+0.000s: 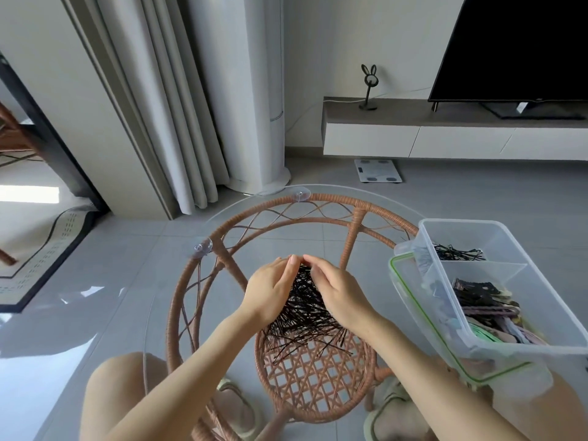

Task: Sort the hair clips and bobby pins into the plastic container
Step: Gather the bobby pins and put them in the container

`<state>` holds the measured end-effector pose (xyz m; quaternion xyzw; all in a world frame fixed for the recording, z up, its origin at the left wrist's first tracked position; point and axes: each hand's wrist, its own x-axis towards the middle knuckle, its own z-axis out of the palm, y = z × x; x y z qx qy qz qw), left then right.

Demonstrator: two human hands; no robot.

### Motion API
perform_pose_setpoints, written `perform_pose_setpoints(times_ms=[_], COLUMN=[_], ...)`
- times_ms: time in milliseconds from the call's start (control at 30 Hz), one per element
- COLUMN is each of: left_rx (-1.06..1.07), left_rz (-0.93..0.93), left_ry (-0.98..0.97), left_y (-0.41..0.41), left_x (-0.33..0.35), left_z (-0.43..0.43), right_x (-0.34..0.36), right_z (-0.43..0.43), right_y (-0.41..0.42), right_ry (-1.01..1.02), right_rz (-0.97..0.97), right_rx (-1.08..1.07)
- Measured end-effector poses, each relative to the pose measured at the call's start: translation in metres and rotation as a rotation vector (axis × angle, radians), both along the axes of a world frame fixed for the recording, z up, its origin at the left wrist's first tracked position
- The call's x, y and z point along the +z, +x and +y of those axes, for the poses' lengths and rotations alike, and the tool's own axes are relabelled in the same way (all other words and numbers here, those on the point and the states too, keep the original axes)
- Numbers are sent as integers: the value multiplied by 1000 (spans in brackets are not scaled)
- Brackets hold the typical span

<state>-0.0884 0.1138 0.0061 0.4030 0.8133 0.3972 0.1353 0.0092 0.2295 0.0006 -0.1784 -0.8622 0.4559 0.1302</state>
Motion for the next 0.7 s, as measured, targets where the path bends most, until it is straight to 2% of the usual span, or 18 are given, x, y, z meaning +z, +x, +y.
perform_pose_setpoints(times_ms=[167, 233, 367, 500, 600, 700], left_rx=[-57, -61, -135, -196, -153, -129], left_rz=[-42, 3, 254, 400, 456, 453], left_ry=[-22, -129, -526, -662, -612, -550], left_y=[15, 13, 17, 29, 26, 24], left_x=[12, 20, 27, 17, 16, 21], left_z=[-16, -25, -53, -65, -60, -54], right_x=[10, 16, 20, 18, 21, 24], right_z=[-11, -7, 4, 6, 3, 0], right_y=[26, 40, 67, 73, 67, 60], right_ry=[-73, 61, 458, 554, 593, 525], right_rz=[5, -56, -320, -455, -372, -199], right_rx=[46, 77, 222, 235, 178, 110])
